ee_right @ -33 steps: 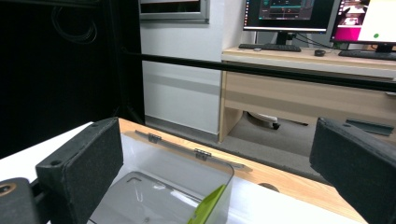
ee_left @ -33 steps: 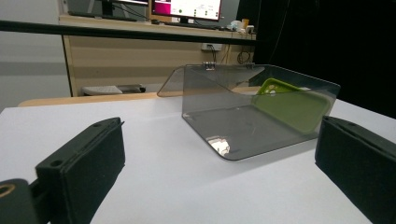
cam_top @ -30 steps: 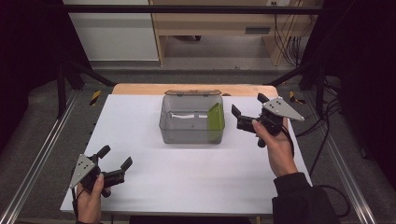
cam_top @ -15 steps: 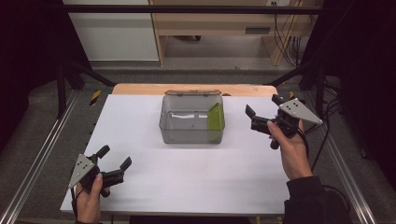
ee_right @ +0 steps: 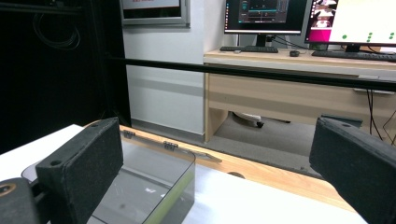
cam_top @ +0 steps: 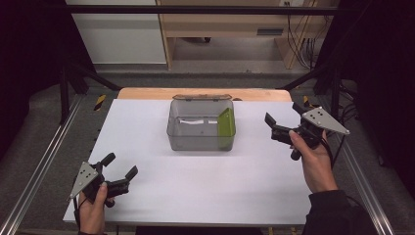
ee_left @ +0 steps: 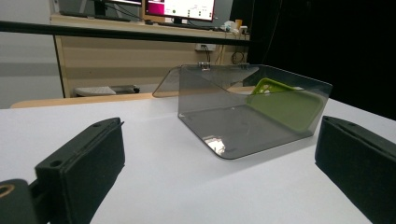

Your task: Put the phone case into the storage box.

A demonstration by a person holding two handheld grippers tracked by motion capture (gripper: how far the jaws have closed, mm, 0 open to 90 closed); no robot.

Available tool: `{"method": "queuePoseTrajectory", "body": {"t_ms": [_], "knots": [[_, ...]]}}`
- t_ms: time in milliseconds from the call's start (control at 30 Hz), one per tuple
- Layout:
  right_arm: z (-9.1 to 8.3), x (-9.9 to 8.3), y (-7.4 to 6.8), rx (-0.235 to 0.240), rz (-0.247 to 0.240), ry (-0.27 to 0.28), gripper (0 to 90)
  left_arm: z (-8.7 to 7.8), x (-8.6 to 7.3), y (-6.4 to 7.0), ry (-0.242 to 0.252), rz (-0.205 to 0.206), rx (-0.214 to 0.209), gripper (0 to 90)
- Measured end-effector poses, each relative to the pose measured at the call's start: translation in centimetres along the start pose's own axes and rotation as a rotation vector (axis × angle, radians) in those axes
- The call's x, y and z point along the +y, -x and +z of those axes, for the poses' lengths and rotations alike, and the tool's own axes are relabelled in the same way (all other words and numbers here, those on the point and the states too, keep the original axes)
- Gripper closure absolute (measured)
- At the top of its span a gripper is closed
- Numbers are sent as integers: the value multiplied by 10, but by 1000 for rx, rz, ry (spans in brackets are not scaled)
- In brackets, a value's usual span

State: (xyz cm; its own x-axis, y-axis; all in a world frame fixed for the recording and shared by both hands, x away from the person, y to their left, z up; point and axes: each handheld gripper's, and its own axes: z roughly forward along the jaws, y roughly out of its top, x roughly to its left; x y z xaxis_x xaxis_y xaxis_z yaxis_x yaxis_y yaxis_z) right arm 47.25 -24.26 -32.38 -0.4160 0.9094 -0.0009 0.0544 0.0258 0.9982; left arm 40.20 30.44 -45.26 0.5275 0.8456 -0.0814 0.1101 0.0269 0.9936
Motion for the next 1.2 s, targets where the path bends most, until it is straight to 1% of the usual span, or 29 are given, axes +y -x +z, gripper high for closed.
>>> {"method": "queuePoseTrajectory", "body": {"t_ms": [233, 300, 433, 700, 1000, 1200], "knots": [[-8, 1, 2, -1, -12, -3, 27, -1, 0, 0, -2, 4, -11, 13], [-10, 2, 1, -2, -7, -3, 25, -1, 0, 1, -1, 7, -12, 13], [-13, 4, 1, 1, -12, -4, 23, 0, 0, 1, -4, 10, -16, 13], [-18, 1, 2, 0, -30, -16, 22, 0, 0, 2, -4, 9, -18, 13], [-30, -9, 5, -6, -45, -41, 21, 1, 0, 2, -4, 11, -18, 13], [-40, -23, 7, -8, -42, -68, 23, 0, 0, 1, -4, 9, -13, 13]]}}
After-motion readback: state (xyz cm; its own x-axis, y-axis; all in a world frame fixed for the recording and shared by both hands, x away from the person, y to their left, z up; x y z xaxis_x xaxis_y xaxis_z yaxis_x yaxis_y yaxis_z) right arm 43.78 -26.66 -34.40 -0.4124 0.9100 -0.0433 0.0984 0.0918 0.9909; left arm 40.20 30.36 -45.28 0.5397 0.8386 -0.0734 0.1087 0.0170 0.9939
